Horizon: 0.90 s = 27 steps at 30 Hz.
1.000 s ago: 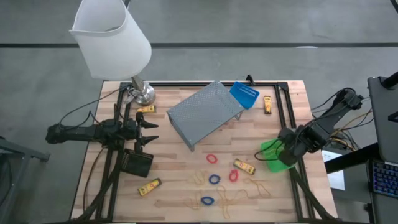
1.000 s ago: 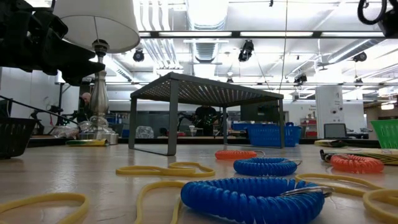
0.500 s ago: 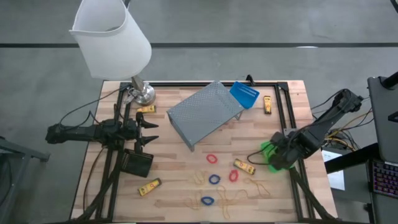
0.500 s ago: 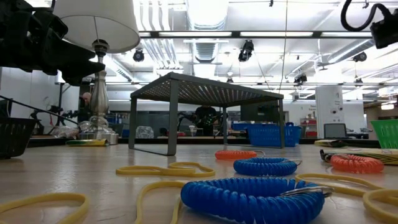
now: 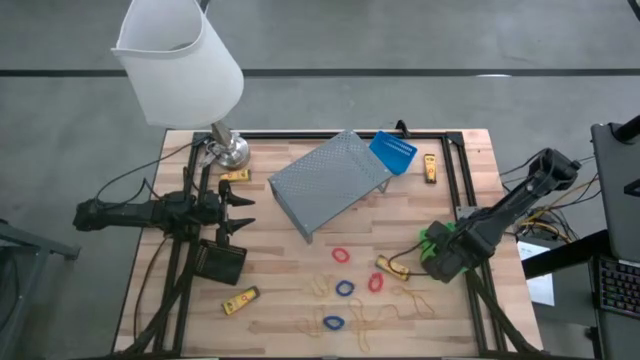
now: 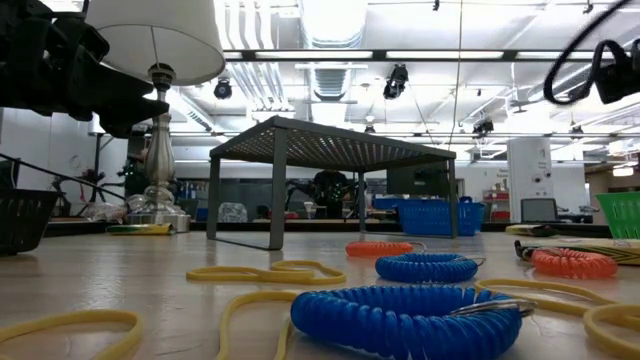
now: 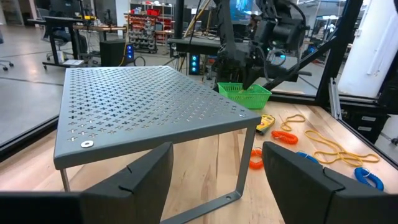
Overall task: Pick & Place Office Desk Supplies
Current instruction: Put the yellow rubber band into the green basket
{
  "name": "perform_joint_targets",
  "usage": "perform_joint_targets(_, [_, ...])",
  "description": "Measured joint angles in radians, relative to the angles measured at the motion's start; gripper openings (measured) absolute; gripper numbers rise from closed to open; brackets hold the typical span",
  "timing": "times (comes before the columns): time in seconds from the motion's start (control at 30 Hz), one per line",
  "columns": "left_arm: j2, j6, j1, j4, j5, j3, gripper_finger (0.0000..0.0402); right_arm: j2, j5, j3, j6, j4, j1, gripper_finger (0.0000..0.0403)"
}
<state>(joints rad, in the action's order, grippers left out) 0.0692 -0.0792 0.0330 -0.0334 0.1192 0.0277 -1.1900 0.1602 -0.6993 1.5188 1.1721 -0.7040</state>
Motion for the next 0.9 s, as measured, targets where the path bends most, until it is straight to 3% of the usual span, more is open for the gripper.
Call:
perform_joint_targets(0.33, [0.0,0.0,0.0,0.0,0.0,0.0,0.0253,-0.12,0.0,0.002,0.0,-0.012,0.0,0.0008])
perform_joint_targets(0.57, [0.0,0.0,0.0,0.0,0.0,0.0,0.0253,-0.127,0.014,0.002,0.017,-0.031,0.0,0.0011])
perform_joint_targets(0.9, [0.0,0.0,0.0,0.0,0.0,0.0,0.0253,-0.06,0.024,0.002,-0.001,-0.033,0.0,0.0079])
